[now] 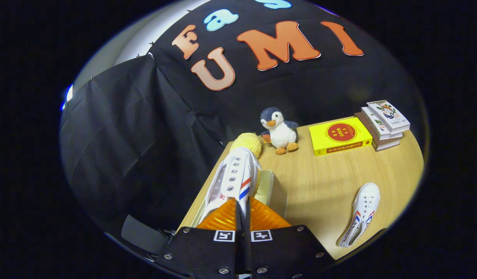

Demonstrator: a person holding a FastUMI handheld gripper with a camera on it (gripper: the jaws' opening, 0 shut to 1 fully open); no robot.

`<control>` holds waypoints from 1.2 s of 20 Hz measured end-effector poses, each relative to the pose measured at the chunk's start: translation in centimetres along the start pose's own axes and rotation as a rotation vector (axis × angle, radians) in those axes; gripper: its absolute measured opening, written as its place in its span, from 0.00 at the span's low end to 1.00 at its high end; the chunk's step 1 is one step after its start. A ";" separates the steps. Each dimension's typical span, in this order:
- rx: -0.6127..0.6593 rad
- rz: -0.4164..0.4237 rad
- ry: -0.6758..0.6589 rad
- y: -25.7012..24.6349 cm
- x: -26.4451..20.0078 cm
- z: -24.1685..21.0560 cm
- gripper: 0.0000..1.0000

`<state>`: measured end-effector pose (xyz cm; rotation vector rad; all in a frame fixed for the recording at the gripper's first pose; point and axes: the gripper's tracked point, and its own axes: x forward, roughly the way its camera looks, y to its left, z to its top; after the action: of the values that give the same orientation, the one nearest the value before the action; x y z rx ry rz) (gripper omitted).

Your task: Open the storage box then place both shoes into the box .Put the left shoe in first, then the right shoe, with the right side of both shoes facing outward in a uniform manner.

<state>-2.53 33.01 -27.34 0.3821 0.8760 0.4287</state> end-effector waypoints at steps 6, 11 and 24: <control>-0.034 -0.022 0.128 3.7 5.0 -5.7 0.01; 0.029 -0.118 0.232 3.6 7.9 -9.6 0.01; 0.151 -0.023 0.327 4.9 8.8 -10.7 0.31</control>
<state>-7.09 43.20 -36.94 0.4469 1.2344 0.4110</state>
